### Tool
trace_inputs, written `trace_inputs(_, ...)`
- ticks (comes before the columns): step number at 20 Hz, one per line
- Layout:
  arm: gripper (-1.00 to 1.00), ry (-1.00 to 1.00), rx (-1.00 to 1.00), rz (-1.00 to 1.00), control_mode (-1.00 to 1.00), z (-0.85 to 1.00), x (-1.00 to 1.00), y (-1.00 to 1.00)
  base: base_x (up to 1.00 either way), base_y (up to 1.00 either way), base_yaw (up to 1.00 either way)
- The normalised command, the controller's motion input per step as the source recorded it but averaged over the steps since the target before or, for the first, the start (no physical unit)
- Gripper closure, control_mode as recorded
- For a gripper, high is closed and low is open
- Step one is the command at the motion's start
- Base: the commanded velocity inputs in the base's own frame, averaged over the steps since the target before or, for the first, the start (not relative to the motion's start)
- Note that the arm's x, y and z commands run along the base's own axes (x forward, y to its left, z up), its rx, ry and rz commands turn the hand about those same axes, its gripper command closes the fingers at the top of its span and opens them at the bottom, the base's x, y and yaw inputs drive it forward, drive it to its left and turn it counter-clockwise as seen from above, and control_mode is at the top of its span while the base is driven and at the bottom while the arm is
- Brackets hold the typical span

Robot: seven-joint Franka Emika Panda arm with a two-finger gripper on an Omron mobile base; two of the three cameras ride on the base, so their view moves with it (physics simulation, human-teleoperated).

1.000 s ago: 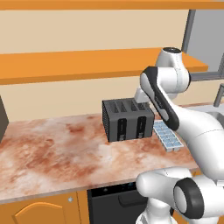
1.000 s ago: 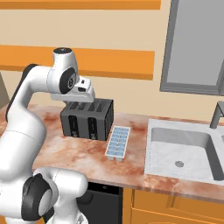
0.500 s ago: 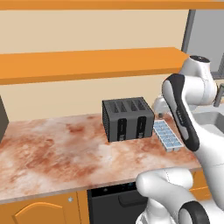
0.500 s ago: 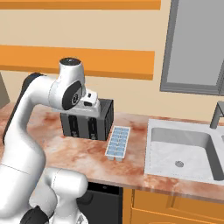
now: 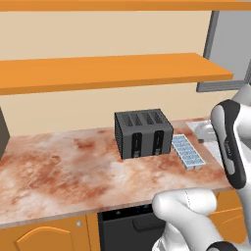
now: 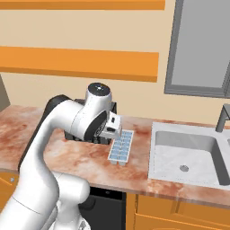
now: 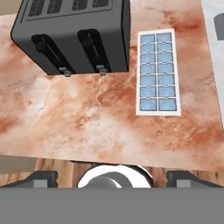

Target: The ice cube tray has been filled with water. Take the tray and place it in the freezer to make ice. Close the freezer door after placing the tray.

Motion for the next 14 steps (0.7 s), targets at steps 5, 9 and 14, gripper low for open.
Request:
trace_inputs(5,-1.00,0.17,0.20,0.01,-1.00,-0.47,0.02,-0.69,0.00,0.00,0.00)
trace_inputs(9,-1.00,0.27,0.21,0.00,-1.00,-0.54,0.40,-0.58,0.00,0.00,0.00)
trace_inputs(14,-1.00,0.16,0.18,0.00,-1.00,-0.61,0.84,-0.32,0.00,0.00,0.00)
